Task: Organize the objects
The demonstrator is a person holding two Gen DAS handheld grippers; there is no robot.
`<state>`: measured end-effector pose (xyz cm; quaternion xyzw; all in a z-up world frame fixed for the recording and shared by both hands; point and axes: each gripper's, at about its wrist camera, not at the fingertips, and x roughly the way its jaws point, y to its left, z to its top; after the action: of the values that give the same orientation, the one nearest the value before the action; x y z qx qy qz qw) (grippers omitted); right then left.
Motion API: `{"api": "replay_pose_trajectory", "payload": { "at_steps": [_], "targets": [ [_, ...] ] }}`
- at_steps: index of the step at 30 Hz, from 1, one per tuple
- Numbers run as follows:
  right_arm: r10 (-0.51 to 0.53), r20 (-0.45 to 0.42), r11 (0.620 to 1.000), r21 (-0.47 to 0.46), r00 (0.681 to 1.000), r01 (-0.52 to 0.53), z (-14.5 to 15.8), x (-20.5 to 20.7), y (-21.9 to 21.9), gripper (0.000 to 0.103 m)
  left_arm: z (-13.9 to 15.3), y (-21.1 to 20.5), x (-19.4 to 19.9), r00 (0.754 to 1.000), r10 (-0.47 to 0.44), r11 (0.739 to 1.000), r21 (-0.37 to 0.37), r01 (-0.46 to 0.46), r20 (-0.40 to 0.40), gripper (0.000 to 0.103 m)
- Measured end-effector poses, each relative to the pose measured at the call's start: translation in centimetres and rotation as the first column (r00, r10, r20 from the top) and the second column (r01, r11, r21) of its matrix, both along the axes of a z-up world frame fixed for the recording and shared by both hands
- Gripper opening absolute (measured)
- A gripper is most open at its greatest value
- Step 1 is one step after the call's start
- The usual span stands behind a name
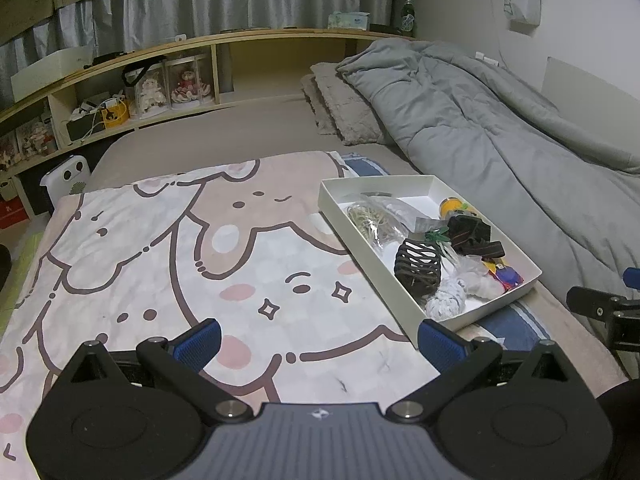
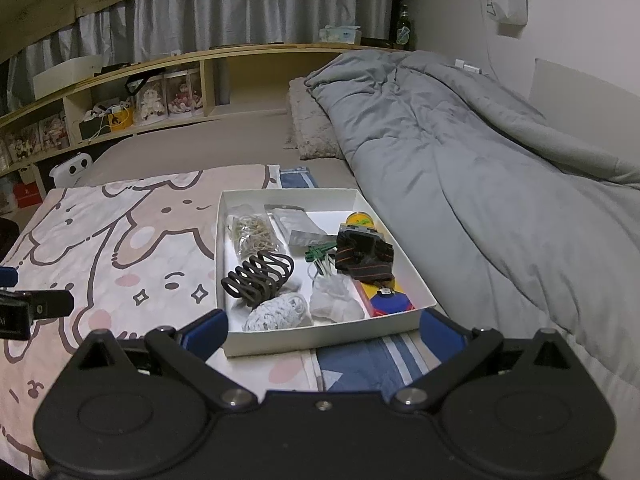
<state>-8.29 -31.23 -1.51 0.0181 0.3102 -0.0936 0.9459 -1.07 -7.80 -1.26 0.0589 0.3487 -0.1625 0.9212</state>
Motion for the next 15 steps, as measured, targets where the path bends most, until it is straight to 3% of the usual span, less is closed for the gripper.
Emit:
{"api": "replay_pose_trajectory", "payload": {
  "at_steps": [15],
  "targets": [
    [0.003, -0.008, 1.000, -0.001, 1.000, -0.003, -0.11, 0.03, 0.22, 0.103, -0.19, 0.33, 0.18, 1.000, 0.001, 0.999, -0.032, -0.002, -0.024, 0.103]
  ]
}}
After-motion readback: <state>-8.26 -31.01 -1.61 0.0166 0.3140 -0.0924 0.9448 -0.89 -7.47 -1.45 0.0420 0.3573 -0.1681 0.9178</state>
